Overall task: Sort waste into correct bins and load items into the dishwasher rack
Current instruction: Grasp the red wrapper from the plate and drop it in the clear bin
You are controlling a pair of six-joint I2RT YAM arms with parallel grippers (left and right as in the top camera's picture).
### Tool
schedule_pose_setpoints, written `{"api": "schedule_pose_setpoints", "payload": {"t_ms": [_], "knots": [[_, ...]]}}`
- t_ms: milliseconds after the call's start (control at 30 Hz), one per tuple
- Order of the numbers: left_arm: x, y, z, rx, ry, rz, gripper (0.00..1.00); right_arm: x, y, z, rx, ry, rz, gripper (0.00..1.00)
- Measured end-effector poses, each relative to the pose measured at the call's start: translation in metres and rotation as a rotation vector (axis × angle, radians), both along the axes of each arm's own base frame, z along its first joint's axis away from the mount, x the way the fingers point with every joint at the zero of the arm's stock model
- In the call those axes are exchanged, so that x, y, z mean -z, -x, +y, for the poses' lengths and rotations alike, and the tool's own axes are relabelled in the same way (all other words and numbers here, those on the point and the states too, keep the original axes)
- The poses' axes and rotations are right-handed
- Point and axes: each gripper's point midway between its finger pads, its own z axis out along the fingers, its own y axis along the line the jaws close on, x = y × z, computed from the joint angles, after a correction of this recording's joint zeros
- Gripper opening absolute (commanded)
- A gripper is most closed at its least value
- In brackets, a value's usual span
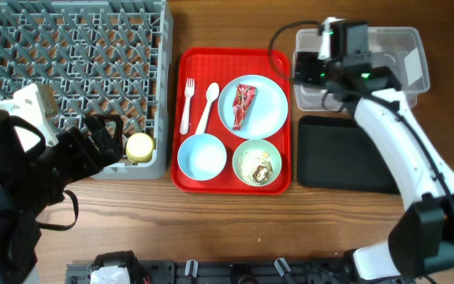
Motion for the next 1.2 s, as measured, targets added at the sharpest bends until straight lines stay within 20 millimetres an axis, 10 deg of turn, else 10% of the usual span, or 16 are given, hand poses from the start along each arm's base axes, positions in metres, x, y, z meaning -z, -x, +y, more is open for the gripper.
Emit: {"api": "schedule_pose_setpoints", "payload": {"t_ms": [200,333,633,700,833,1067,1200], "knots": [[0.0,0.0,0.0,0.0,0.0,0.0,1.0,0.014,0.028,0.077,-0.165,-0.05,0.066,0.78],[0.0,0.0,0.0,0.0,0.0,0.0,1.0,0.058,0.034,0.114,-0.176,-0.038,0.144,0.78],[0.0,0.0,0.0,0.0,0.0,-0.001,1.0,0.147,0.016,0.115,0.051,-0.088,0.27,0.63],[0.0,0.0,0.0,0.0,0.0,0.0,1.0,0.161,0.016,0.12,0.081,-0.123,0.297,0.44],[0.0,0.0,0.0,0.0,0.0,0.0,1.0,0.161,0.018,0.124,0.106,-0.154,0.31,0.09],[0.0,0.0,0.0,0.0,0.0,0.0,1.0,0.156,0.018,0.114,0.108,-0.147,0.319,0.04],[0.0,0.0,0.0,0.0,0.0,0.0,1.0,0.103,0.005,0.089,0.122,-0.157,0.215,0.04]]}}
